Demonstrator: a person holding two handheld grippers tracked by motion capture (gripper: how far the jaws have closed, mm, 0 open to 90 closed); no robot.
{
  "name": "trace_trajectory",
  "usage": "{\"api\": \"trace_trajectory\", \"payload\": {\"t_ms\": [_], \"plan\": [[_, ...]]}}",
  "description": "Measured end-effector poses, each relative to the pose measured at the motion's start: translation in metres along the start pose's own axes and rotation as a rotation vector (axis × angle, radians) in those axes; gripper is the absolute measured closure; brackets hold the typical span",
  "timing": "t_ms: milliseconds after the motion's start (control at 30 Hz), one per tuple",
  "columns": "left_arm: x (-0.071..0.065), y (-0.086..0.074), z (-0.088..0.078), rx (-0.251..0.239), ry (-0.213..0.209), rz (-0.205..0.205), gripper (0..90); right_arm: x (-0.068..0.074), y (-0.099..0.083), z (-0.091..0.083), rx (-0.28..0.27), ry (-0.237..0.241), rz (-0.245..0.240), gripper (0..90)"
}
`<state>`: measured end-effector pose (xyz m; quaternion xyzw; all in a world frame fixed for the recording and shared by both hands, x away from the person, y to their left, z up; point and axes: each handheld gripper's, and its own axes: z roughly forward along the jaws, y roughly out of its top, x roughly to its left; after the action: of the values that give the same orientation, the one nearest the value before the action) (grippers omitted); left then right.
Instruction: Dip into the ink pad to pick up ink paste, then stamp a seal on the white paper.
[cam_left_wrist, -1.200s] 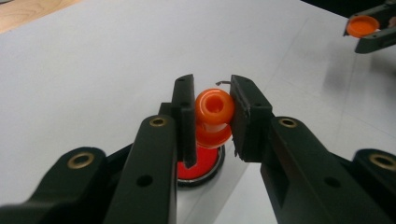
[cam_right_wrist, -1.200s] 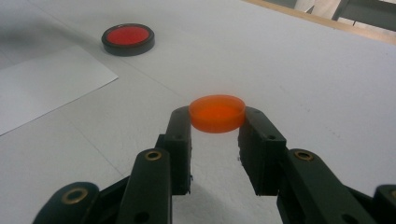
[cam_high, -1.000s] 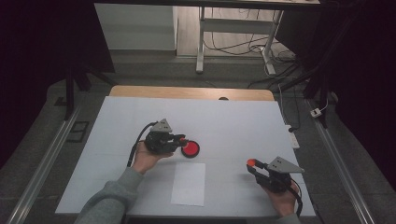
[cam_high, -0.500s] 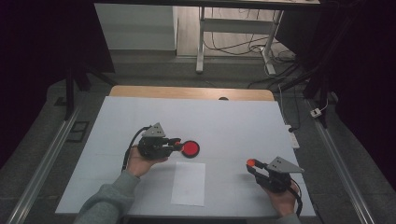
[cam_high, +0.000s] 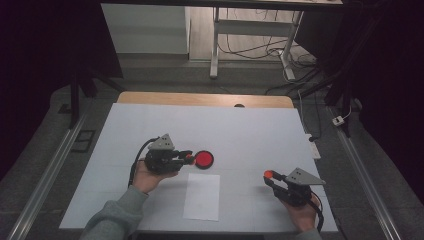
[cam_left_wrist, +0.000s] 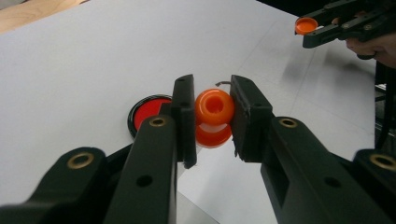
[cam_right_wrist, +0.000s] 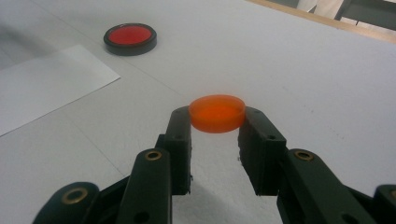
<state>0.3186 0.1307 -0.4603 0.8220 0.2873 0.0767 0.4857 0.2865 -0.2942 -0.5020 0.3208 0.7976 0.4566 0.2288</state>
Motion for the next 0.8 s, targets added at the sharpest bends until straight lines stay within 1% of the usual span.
{"api": "trace_trajectory", "payload": {"t_ms": [267, 567, 800], "plan": [[-0.0043, -0.0003, 0.0013, 0.007, -0.011, 0.005, 72.5, -0.0002, 0.0001, -0.0001, -0.001, 0.000, 0.001, 64.6], [-0.0096, -0.0012, 0.0063, 0.024, -0.023, 0.013, 72.5, -0.0001, 0.0001, -0.0002, -0.001, -0.001, 0.000, 64.7], [-0.0094, -0.0035, 0.0085, 0.033, -0.026, 0.010, 72.4, 0.0000, 0.0005, -0.0006, 0.002, -0.001, -0.003, 64.7]]}}
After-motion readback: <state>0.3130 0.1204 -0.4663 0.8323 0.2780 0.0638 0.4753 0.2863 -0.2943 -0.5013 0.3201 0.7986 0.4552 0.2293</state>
